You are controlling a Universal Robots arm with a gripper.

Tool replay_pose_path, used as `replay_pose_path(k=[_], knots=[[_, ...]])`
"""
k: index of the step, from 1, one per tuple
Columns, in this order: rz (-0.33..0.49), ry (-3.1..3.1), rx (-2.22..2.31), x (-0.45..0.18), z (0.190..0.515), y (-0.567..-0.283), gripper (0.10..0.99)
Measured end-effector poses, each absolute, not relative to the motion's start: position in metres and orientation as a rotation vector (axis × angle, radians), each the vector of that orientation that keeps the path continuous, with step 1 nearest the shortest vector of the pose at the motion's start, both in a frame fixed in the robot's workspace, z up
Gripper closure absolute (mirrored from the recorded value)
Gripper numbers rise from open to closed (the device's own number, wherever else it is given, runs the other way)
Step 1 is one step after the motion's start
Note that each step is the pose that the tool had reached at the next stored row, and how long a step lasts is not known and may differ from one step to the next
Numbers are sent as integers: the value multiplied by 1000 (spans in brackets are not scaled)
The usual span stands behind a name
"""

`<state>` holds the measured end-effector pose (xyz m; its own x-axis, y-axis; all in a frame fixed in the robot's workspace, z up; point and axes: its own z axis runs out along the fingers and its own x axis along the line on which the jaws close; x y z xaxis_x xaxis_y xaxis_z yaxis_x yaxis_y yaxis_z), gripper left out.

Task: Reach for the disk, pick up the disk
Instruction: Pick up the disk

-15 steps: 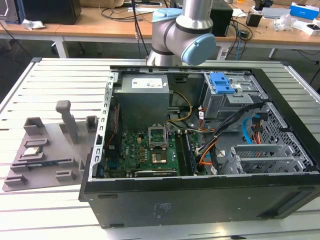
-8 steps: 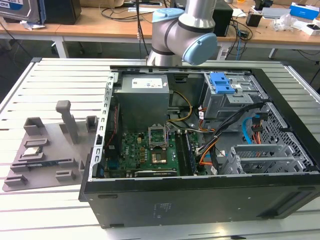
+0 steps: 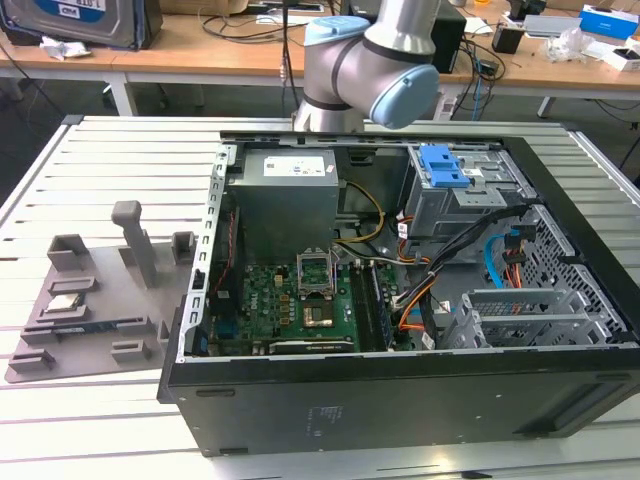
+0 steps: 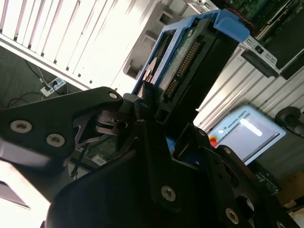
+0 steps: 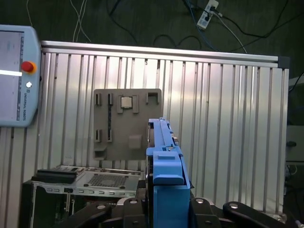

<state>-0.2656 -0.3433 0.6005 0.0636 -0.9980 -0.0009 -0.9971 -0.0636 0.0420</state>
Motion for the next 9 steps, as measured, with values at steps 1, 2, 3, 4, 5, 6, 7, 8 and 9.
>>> replay_pose_path(k=[1,2,3,4,5,6,7,8,9], knots=[[-45,-2128,2269,-258,600,-343,722],[-44,-2128,2268,-252,601,-343,722],[-43,-2128,2267,-245,601,-342,722],[-43,-2128,2267,-241,601,-342,722],[-43,-2127,2267,-238,601,-342,722],[-42,-2127,2267,-235,601,-342,722],[-42,-2127,2267,-231,601,-342,722],[-42,-2127,2267,-226,601,-341,722],[-42,-2127,2267,-222,601,-341,722]])
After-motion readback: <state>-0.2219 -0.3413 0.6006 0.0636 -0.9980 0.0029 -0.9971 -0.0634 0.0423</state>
